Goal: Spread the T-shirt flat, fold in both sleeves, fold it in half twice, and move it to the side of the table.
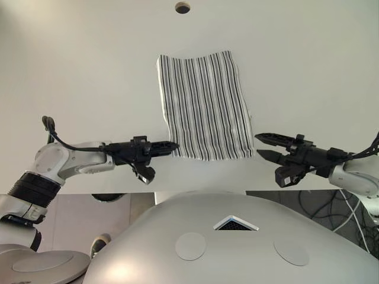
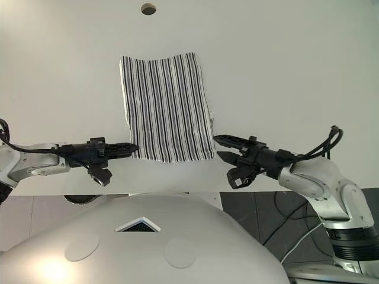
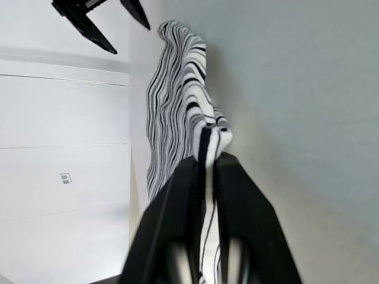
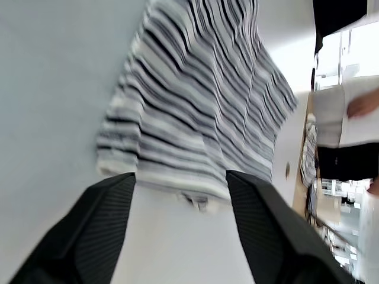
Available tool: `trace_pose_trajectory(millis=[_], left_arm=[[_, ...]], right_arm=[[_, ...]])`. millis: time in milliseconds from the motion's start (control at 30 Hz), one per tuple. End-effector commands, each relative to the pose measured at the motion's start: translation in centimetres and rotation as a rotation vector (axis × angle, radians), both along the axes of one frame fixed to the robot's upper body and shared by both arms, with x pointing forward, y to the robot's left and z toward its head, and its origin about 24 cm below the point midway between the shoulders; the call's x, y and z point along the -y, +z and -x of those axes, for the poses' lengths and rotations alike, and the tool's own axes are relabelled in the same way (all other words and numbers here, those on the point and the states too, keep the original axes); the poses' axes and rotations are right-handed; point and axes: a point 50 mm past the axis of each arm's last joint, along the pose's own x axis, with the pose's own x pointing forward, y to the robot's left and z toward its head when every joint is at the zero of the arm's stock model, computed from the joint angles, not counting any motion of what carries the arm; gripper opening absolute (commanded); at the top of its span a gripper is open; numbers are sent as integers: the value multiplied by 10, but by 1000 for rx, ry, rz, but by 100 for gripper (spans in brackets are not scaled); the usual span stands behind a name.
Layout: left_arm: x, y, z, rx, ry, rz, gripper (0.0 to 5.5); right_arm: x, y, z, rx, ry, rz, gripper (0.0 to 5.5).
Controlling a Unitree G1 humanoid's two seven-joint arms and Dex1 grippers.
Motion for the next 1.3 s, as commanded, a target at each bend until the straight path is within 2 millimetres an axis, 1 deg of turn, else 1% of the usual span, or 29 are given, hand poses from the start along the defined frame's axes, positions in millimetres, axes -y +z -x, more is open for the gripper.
trace_pose_trajectory(millis=[33,167,333,467,633,800,1000,1167,1267,1300], left_arm=[[-34,-37,37,-182,-17,-321,18],[-38,-35,40,-191,-24,-338,17],[-40,-34,42,-190,-28,-345,16],[-37,-35,41,-178,-39,-338,16],[-33,-36,39,-165,-53,-325,16],[-31,-34,40,-160,-54,-320,16],[-27,-33,38,-152,-61,-304,16],[-27,-30,34,-141,-54,-292,16],[-28,-30,35,-139,-48,-287,16],[-28,-30,35,-140,-46,-283,16]], right_arm=[[4,-10,-9,52,74,78,339],[9,-22,-14,80,142,133,339],[16,-28,-26,143,198,179,339],[-1,-33,-27,161,265,109,339],[-19,-38,-28,170,342,64,339],[-19,-38,-24,162,355,52,339],[-20,-45,-33,180,354,72,339],[-24,-50,-34,151,350,63,245],[-25,-53,-33,142,352,62,178],[-26,-54,-33,140,352,61,148]])
